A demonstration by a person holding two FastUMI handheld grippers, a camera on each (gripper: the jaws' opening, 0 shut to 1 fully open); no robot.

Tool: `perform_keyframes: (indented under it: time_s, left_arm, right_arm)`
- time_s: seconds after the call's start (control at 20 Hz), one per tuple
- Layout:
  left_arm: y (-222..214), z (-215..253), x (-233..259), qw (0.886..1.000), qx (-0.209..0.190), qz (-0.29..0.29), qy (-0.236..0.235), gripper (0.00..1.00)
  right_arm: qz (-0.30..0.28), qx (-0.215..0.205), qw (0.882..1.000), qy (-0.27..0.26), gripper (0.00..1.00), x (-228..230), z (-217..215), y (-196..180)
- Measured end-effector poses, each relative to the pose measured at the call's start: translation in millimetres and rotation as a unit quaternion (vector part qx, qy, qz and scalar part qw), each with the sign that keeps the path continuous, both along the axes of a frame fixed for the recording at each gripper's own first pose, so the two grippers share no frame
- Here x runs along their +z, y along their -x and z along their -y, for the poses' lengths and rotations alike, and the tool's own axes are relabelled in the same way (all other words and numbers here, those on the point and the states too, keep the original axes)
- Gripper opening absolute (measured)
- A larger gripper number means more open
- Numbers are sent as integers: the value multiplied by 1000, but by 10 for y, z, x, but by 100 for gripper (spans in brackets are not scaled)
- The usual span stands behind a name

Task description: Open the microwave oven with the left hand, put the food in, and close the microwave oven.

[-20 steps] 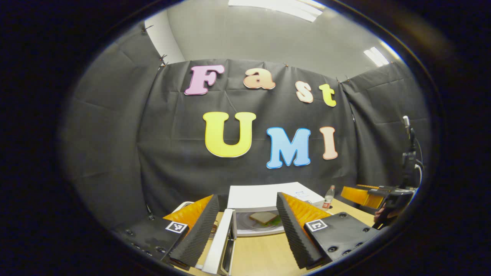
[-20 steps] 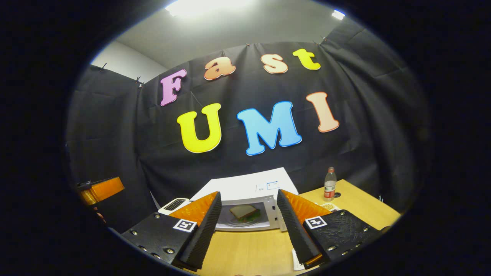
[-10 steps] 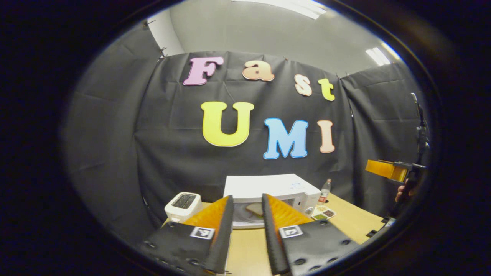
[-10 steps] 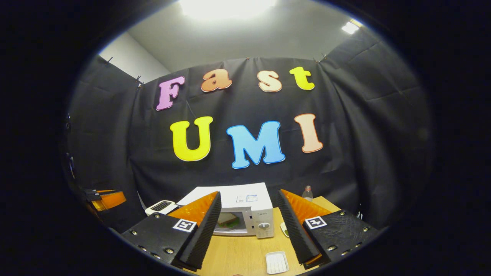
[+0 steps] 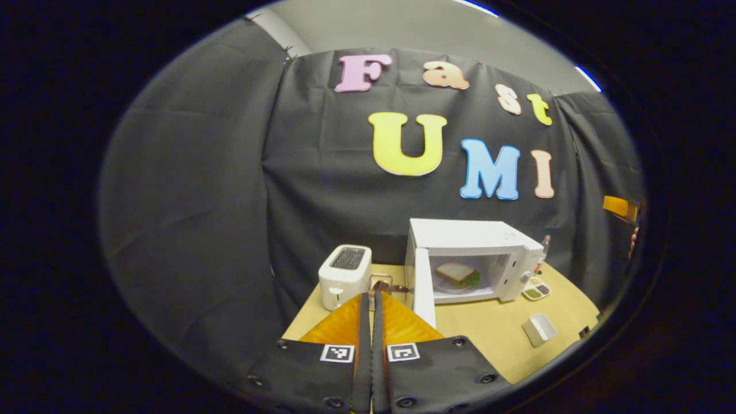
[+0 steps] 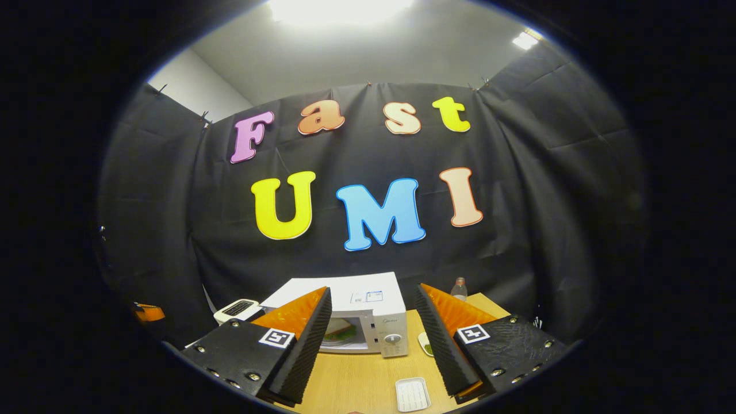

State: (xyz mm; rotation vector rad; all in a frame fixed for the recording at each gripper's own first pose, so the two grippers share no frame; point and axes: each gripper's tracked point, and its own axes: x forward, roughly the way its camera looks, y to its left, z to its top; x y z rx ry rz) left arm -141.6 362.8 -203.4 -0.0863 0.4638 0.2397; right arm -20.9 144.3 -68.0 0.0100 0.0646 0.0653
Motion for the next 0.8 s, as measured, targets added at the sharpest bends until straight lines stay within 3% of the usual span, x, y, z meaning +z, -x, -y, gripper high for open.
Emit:
perform_keyframes:
  time_s: [0.1, 0.25, 0.35, 0.5, 0.8]
  left_arm:
    - [176, -88, -398, 999, 16, -29, 21, 9]
    - [339, 61, -828, 997, 7, -68, 40, 10]
    - [350, 236, -906, 996, -4, -70, 58, 10]
    - [315, 399, -943, 996, -12, -70, 46, 7]
    - [279, 1012, -884, 994, -65, -74, 46, 7]
  right_arm:
    - [3, -6, 1000, 2, 88, 36, 40, 21]
    - [22, -7, 1000, 3, 87, 166, 58, 41]
    - [38, -12, 999, 13, 89, 285, 82, 51]
    - [57, -23, 998, 20, 95, 418, 153, 38]
    - [47, -28, 998, 9, 96, 384, 309, -33]
